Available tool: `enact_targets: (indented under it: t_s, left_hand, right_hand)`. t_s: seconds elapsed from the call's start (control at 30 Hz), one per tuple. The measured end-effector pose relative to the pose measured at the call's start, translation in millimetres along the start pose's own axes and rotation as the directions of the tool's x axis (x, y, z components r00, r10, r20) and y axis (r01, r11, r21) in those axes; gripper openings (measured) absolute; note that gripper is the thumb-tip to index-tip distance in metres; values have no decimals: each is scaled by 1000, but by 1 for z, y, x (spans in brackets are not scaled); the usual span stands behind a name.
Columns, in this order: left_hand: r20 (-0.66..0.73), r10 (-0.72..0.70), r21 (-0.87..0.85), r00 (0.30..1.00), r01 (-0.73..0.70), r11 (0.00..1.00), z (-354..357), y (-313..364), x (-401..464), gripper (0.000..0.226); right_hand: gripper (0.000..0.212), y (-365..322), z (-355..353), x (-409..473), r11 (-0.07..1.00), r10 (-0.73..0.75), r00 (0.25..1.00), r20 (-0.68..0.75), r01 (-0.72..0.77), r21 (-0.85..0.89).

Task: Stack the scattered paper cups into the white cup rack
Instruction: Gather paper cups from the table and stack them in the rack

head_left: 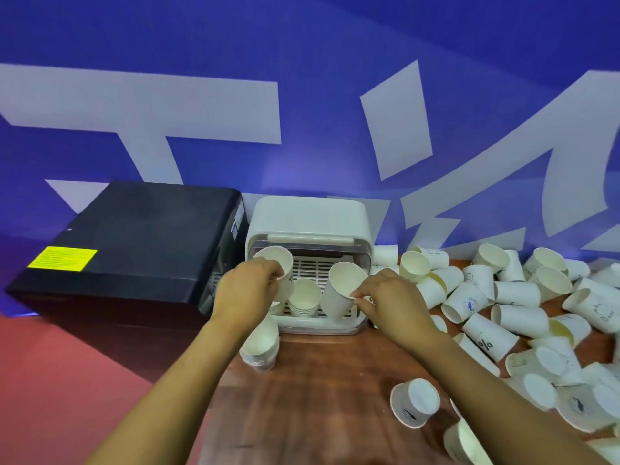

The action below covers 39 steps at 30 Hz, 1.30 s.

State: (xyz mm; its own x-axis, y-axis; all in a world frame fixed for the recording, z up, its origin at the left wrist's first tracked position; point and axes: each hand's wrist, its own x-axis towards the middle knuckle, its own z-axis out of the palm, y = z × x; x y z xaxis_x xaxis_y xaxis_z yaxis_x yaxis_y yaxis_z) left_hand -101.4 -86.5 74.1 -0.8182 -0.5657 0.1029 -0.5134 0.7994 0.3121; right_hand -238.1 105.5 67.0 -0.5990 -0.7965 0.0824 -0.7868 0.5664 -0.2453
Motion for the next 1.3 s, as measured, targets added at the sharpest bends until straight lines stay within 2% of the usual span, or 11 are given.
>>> enact_targets:
  t_s: [0.3, 0.57, 0.93, 1.07, 1.2, 1.3]
  left_hand:
    - [55, -23, 11, 998, 22, 1000, 13, -26, 11, 26]
    - [81, 0, 9, 997, 0, 1000, 28, -36, 23, 25]
    - [206, 2, 37, 979, -10, 999, 59, -52, 26, 28]
    - [233, -1, 24, 973, -5, 1000, 68, -55, 27, 27]
    - [255, 3, 11, 967, -5, 1000, 73, -55, 27, 29]
    - [270, 13, -7, 963, -12, 1000, 74, -56, 27, 30]
  right_hand:
    - [11, -22, 21, 23, 997, -75, 988, -138, 76, 1]
    - [17, -36, 44, 41, 988, -154, 980, -126, 152, -23]
    - [14, -34, 84, 54, 986, -163, 987, 8, 163, -43]
    - [19, -32, 95, 53, 985, -143, 982, 122, 154, -79]
    - [36, -31, 98, 54, 989, -132, 964, 229, 143, -31]
    - [40, -31, 101, 54, 992, -118, 949, 293, 128, -16]
